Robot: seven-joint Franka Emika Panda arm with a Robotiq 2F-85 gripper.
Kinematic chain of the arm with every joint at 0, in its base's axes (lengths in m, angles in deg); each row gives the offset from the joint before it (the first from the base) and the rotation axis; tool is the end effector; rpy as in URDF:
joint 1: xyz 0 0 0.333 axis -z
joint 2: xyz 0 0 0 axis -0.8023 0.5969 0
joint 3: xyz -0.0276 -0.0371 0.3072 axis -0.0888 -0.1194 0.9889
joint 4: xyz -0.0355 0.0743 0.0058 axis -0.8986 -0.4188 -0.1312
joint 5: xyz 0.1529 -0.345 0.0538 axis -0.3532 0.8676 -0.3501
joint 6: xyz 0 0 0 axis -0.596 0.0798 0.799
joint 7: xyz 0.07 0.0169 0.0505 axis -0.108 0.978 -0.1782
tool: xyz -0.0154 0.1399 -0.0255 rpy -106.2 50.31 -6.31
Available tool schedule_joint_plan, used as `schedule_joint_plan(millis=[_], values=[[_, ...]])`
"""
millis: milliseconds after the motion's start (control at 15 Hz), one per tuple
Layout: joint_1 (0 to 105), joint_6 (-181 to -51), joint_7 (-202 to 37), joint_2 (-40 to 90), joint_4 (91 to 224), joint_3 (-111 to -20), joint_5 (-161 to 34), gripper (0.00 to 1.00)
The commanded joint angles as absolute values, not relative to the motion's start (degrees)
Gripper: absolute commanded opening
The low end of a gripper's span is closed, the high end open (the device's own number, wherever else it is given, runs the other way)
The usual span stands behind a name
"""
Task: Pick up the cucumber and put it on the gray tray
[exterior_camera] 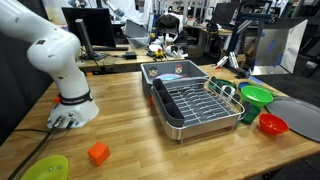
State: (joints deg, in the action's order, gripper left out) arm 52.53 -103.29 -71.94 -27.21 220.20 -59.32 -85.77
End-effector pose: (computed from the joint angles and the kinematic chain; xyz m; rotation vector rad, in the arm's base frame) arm 0.3449 0.0440 0.3877 -2.8226 0.5493 -0.0042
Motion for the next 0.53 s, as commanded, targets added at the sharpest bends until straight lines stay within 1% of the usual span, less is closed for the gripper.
schedule_joint_plan(millis=[0, 200, 267, 467], values=[[56.1, -103.7, -70.2, -24.5, 216.4, -60.9, -84.3, 1.0], [58.4, -105.2, -69.8, -22.2, 213.0, -62.8, -84.1, 1.0], [57.6, -104.9, -71.0, -25.0, 215.1, -62.6, -84.4, 1.0], [58.1, -105.1, -70.8, -22.9, 213.5, -63.2, -84.4, 1.0]])
